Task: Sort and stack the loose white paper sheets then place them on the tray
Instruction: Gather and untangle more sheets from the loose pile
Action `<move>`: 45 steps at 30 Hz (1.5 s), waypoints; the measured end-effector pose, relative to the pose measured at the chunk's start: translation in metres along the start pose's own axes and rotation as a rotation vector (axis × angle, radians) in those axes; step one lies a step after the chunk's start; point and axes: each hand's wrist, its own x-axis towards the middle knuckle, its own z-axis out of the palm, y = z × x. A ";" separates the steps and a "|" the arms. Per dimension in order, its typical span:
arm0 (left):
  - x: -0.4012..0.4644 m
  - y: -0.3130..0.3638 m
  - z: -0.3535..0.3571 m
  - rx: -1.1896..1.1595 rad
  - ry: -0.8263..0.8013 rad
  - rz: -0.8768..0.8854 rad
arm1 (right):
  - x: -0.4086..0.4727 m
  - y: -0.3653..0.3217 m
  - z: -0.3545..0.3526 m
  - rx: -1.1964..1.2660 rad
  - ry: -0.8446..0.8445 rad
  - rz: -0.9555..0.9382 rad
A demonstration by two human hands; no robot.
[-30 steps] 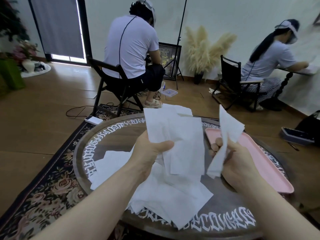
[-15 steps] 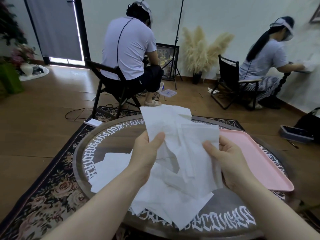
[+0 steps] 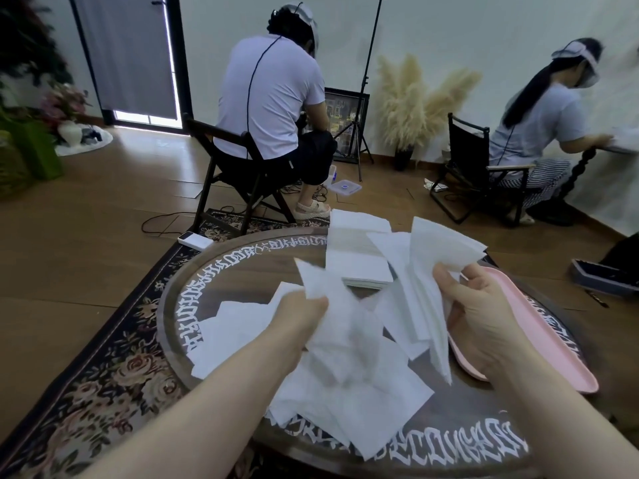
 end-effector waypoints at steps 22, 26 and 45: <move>-0.013 0.004 0.010 -0.430 -0.135 0.139 | -0.011 0.023 0.001 -0.283 -0.035 0.020; -0.006 0.002 0.005 -0.433 -0.070 0.162 | -0.010 0.021 0.002 -0.341 0.084 -0.077; -0.014 -0.002 0.015 -0.402 -0.111 0.224 | -0.008 0.023 0.010 -0.311 0.163 -0.047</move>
